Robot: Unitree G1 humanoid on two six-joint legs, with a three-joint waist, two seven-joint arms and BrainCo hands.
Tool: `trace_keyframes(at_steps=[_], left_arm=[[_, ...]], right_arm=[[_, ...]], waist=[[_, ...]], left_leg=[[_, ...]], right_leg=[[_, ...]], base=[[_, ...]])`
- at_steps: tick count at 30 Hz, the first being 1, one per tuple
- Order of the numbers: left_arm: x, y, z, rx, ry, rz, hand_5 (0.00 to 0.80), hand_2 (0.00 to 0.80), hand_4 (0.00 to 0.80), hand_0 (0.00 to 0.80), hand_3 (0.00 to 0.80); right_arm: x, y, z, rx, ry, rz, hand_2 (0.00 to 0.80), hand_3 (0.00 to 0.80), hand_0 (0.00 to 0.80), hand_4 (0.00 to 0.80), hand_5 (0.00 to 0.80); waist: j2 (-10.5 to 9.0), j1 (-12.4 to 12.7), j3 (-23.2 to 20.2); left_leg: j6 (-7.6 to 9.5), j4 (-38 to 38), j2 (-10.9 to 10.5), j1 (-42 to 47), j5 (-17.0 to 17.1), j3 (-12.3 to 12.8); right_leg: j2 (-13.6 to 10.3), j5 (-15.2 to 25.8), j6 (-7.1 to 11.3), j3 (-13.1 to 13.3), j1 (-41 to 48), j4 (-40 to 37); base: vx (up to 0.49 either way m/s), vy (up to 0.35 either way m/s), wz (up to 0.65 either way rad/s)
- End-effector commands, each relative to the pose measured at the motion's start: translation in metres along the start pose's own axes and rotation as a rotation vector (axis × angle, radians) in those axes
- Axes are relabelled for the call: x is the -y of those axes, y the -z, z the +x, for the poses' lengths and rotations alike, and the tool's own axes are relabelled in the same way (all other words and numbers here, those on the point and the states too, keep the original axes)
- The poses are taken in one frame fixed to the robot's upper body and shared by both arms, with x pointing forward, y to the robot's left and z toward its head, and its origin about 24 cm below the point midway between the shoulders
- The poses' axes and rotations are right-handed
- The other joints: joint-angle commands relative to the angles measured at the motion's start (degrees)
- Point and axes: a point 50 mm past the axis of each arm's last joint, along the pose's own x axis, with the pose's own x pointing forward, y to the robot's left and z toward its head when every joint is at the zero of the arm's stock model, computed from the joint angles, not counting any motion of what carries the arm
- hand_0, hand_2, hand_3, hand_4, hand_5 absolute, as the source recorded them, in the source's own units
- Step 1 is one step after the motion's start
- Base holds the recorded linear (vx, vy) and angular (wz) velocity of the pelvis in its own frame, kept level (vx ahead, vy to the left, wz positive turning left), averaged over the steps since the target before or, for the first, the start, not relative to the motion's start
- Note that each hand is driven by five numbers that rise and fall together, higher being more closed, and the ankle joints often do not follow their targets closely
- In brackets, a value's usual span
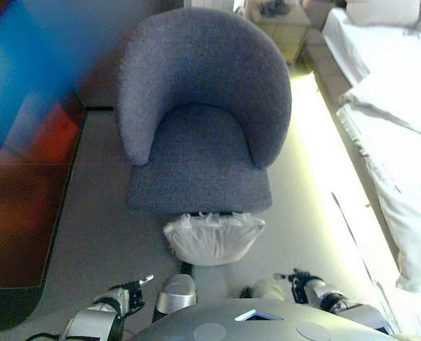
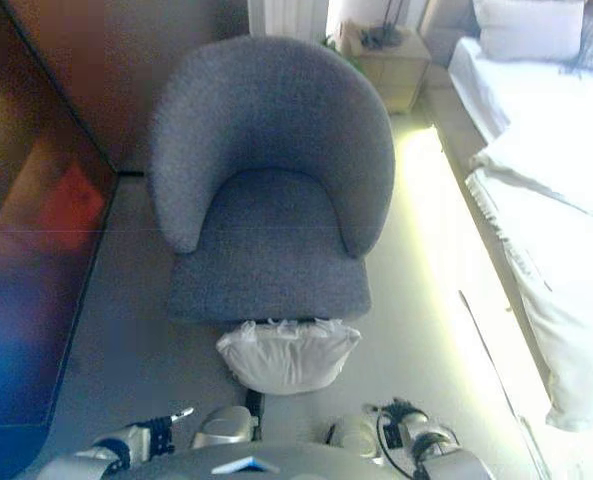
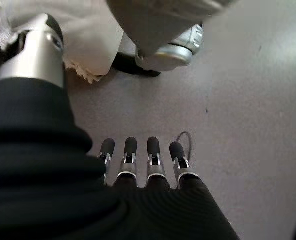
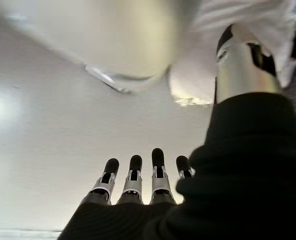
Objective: Pick up the cushion and take it to the sofa
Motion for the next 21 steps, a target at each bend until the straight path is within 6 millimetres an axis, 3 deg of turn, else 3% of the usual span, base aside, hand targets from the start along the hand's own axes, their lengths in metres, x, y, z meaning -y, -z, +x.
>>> trace_keyframes(at_steps=[1,3,7,13,18,21], left_arm=[[0.007,-0.001,-0.001,-0.018,0.022,-0.031,0.0,0.0,0.0,0.0,0.0],[0.008,0.008,0.001,-0.038,0.021,-0.032,0.0,0.0,0.0,0.0,0.0],[0.002,0.025,0.003,-0.075,-0.015,-0.035,0.0,0.0,0.0,0.0,0.0],[-0.004,0.027,0.003,-0.057,-0.074,-0.015,0.0,0.0,0.0,0.0,0.0],[0.009,0.003,0.001,0.031,-0.086,-0.087,0.0,0.0,0.0,0.0,0.0],[0.02,-0.022,-0.005,0.127,-0.091,-0.164,0.0,0.0,0.0,0.0,0.0]], right_arm=[[0.018,-0.001,0.0,0.005,0.062,0.026,0.0,0.0,0.0,0.0,0.0],[0.019,0.011,0.0,-0.03,0.062,0.009,0.0,0.0,0.0,0.0,0.0],[0.017,0.022,0.0,-0.064,0.05,-0.025,0.0,0.0,0.0,0.0,0.0],[0.018,0.017,0.0,-0.045,0.056,-0.022,0.0,0.0,0.0,0.0,0.0],[0.025,-0.006,0.0,0.013,0.089,-0.065,0.0,0.0,0.0,0.0,0.0],[0.036,-0.035,-0.001,0.105,0.154,-0.079,0.0,0.0,0.0,0.0,0.0]], waist=[[0.27,-1.2,2.0],[-0.08,-1.7,1.5],[-1.01,-0.9,0.4],[-1.78,-0.2,0.3],[-0.38,0.4,2.4],[1.12,0.8,5.7]], left_leg=[[-0.56,5.1,-0.9,-2.6,-6.5,-1.1],[-0.54,4.8,-1.0,-1.2,-7.4,-1.8],[-0.93,4.7,-0.4,1.2,-8.7,-2.1],[-2.17,6.2,1.0,1.8,-9.8,-2.7],[-4.23,8.2,2.1,-1.7,-9.0,-4.2],[-5.69,9.9,2.2,-6.6,-7.7,-6.6]], right_leg=[[-0.8,9.0,0.4,1.9,3.3,-6.2],[-1.3,10.0,1.07,3.4,4.6,-8.7],[-2.4,10.0,1.6,1.4,7.7,-11.3],[-2.0,8.4,0.91,0.6,10.3,-12.2],[-1.7,7.1,-0.62,-0.8,8.8,-11.8],[-1.1,6.7,-1.75,-1.1,5.8,-11.2]], base=[[0.201,0.012,0.22],[0.252,0.004,0.31],[0.211,-0.061,0.07],[0.146,-0.146,0.08],[-0.046,-0.109,0.08],[-0.251,-0.073,0.17]])
